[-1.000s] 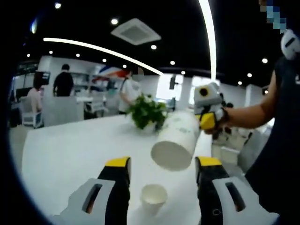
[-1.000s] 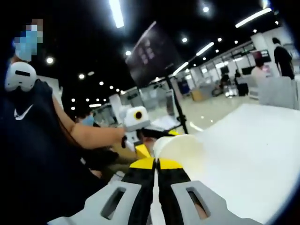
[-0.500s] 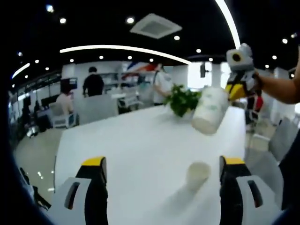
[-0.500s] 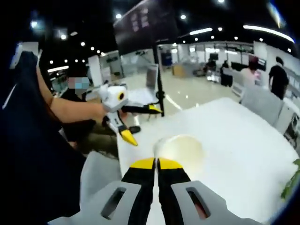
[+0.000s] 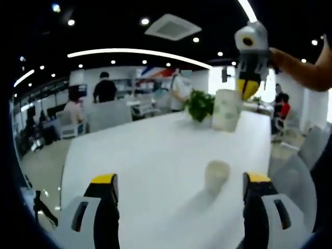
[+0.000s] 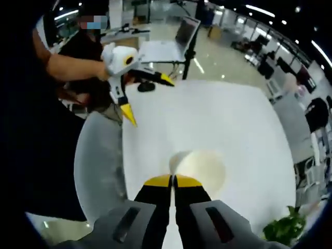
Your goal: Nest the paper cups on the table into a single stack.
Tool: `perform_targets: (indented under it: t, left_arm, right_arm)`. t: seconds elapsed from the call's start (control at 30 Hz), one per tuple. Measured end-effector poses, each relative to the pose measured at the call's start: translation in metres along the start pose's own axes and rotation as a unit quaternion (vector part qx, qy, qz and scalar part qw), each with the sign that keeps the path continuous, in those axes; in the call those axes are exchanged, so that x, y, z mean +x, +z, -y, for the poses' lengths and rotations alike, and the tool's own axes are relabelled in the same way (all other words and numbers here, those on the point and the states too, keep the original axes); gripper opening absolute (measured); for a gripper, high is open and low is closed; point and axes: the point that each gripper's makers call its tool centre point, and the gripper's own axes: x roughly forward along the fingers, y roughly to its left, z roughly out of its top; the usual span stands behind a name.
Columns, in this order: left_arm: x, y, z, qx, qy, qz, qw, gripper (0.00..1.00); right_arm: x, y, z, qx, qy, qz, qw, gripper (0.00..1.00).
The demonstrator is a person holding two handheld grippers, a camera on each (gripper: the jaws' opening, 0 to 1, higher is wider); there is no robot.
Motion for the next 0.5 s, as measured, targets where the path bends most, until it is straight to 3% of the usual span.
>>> perform_targets:
  t: [0.2,0.33,0.5]
  left_arm:
    - [-0.011,-0.011,0.012,-0.007,0.011,-0.001,0.9999,0.99]
    - [-0.016,-0.027,0.010,-0.027,0.021,-0.009,0.9994,0.99]
    - [-0.018,-0.031,0.011,-0.027,0.022,-0.013,0.9993,0.99]
  right_arm:
    - [0.008,-0.006,0.000,-0.029,0.005,-0.042,0.9987,0.00]
    - [0.016,-0.006,0.004,-0.025,0.004,-0.049,0.9985,0.00]
    - [0.025,-0.010,0.003,-0.026,0.005,-0.058,0.9980,0.00]
